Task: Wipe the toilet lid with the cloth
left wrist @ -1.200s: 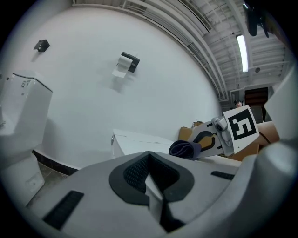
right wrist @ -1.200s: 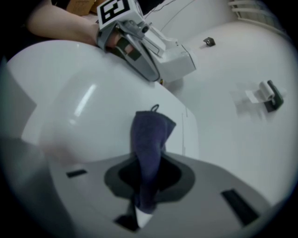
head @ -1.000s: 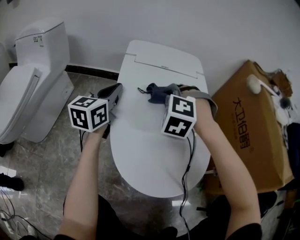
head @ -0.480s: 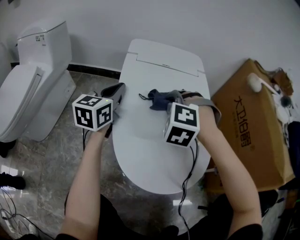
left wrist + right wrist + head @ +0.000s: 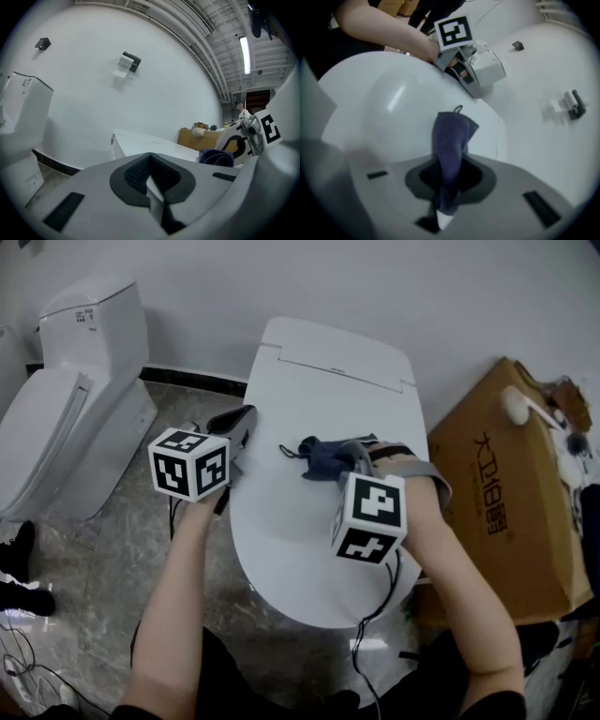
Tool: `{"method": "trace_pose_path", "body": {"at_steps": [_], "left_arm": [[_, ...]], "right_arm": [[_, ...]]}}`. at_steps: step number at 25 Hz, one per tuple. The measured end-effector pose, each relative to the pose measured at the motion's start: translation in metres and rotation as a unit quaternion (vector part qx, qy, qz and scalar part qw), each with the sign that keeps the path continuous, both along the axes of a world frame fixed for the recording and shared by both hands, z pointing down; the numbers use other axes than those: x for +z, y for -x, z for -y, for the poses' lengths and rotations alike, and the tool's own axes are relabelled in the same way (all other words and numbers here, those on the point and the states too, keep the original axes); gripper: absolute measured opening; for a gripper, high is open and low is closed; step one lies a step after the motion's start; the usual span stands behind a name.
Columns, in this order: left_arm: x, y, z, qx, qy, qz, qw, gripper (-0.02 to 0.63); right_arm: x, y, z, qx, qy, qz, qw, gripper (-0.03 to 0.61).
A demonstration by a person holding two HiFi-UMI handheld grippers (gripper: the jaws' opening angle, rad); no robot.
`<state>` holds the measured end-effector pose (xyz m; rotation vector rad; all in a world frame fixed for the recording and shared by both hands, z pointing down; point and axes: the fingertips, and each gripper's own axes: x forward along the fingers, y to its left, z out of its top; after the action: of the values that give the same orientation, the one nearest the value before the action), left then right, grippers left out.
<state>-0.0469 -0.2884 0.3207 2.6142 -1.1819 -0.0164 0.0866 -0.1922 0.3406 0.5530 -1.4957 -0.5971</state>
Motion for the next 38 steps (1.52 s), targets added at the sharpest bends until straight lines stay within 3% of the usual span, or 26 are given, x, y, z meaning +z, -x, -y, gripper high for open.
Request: {"method": "trace_pose_path", "body": {"at_steps": [38], "left_arm": [[-0.001, 0.0, 0.004, 0.005, 0.0, -0.008, 1.0, 0.014]], "right_arm": [[0.002, 0.018, -0.114, -0.026, 0.034, 0.01, 0.999, 0.064]]}}
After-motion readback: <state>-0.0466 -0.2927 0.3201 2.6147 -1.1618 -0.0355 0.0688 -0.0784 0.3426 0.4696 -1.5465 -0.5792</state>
